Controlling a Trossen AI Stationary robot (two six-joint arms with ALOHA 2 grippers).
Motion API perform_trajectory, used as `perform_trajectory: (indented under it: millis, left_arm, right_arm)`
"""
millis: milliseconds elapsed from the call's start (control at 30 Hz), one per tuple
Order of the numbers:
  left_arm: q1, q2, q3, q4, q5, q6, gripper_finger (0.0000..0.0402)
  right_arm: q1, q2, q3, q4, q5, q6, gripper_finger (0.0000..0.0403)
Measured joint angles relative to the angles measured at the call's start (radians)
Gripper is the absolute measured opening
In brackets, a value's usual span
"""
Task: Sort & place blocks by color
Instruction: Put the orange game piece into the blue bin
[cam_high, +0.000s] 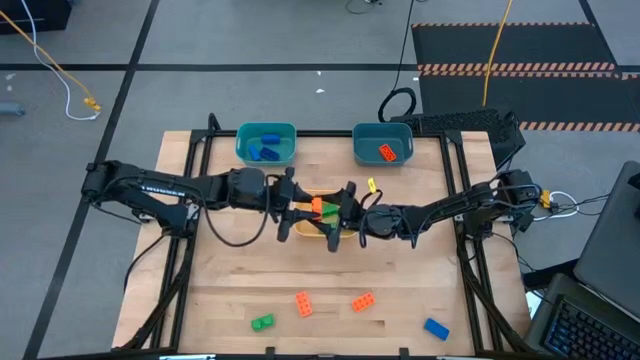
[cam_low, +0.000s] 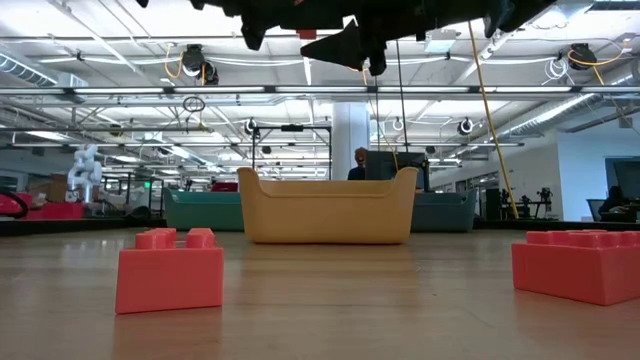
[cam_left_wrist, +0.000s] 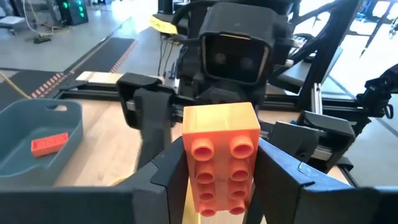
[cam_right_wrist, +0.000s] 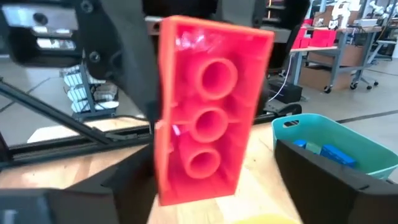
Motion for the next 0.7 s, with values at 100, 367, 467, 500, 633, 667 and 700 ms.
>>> perform_trajectory:
  millis: [100,367,467,500,633,667,700]
  left_arm:
    - [0.001,0.0,0.0,-0.008,-0.004,-0.004,0.0157]
    - [0.018,-0.001,0.001,-0.13,-0.03,-0.033,0.0186]
    - [0.021,-0.001,0.0,-0.138,-0.033,-0.033,0.0192]
    - [0.021,-0.002,0.0,-0.137,-0.034,-0.032,0.0195]
    - [0.024,-0.03,-0.001,-0.145,-0.048,0.004,0.0203]
    - [0.025,-0.043,-0.001,-0.158,-0.052,0.011,0.0204]
    - [0.025,-0.057,-0.001,-0.171,-0.054,0.014,0.0204]
  right_arm:
    - [0.004,0.0,0.0,-0.004,-0.003,-0.01,0.0239]
    - [0.005,0.002,-0.001,-0.035,0.014,-0.039,0.0139]
    - [0.002,0.002,-0.001,-0.054,0.014,-0.039,0.0139]
    - [0.001,0.002,-0.001,-0.063,0.017,-0.039,0.0139]
    - [-0.008,0.001,0.0,-0.131,0.078,-0.06,0.0139]
    - [-0.012,0.0,0.0,-0.155,0.099,-0.072,0.0139]
    - [-0.019,0.0,0.0,-0.174,0.122,-0.079,0.0139]
